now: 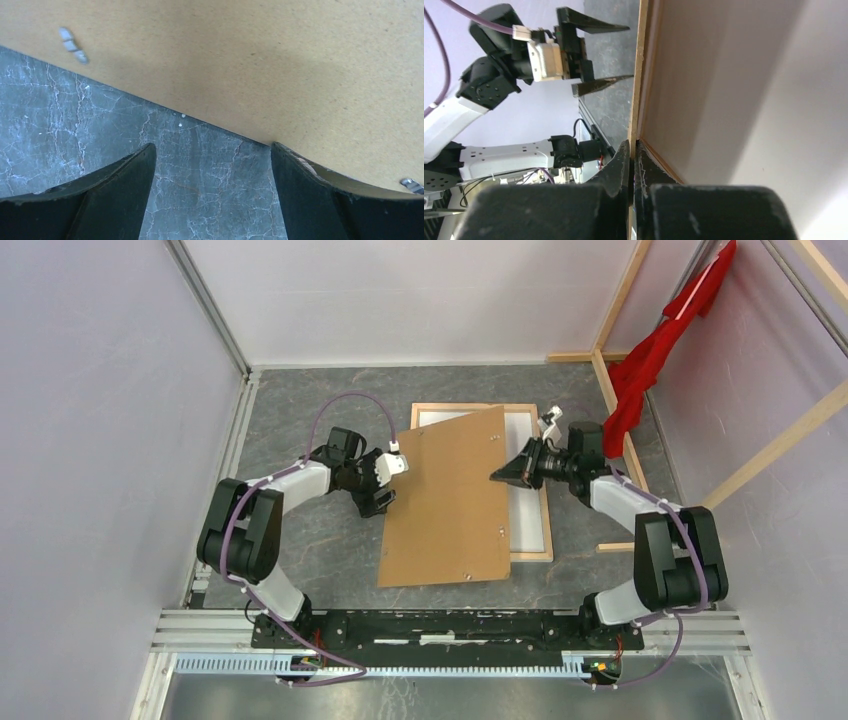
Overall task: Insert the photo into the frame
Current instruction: Place the photo frame item in the photo frame.
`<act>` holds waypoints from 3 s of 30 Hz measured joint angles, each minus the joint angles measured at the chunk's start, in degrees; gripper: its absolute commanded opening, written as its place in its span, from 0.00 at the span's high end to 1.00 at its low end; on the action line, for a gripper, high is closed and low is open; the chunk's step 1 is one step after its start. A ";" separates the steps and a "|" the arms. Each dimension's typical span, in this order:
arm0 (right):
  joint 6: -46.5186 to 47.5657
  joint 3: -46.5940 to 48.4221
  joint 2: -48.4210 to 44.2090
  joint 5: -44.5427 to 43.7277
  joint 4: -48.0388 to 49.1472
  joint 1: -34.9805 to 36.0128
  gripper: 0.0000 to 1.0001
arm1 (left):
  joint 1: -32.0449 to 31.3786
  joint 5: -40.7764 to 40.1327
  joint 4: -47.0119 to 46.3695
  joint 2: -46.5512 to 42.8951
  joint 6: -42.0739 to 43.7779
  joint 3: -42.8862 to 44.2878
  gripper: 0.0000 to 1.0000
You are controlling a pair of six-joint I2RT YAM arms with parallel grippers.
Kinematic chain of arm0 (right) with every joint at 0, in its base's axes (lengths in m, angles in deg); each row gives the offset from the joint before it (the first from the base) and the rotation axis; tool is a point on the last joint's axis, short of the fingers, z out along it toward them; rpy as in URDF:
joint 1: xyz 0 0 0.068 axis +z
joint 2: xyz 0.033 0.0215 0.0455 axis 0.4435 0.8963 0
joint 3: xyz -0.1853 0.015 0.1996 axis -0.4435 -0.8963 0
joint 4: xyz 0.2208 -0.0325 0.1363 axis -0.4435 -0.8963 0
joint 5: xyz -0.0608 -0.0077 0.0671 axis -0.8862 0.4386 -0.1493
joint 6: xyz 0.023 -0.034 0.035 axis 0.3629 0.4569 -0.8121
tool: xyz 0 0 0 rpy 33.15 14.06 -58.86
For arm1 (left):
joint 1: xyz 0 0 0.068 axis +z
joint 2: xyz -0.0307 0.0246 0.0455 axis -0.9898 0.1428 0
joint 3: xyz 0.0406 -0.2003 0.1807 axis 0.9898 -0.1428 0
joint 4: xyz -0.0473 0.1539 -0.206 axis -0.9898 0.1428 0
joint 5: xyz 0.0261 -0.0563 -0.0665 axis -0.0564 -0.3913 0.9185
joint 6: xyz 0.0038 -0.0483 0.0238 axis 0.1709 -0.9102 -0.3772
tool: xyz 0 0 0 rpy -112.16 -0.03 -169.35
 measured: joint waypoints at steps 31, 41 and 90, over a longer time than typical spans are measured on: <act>0.55 13.25 1.38 11.91 -1.60 -15.50 1.00 | 6.49 2.21 8.74 -1.18 -5.18 12.07 0.09; 3.96 13.27 1.27 11.78 -5.27 -16.59 1.00 | 6.16 2.21 9.81 -1.18 -5.18 12.07 0.09; 10.45 23.89 19.12 7.30 -16.85 -9.03 1.00 | 1.27 -10.56 -2.34 8.76 -11.23 11.30 0.11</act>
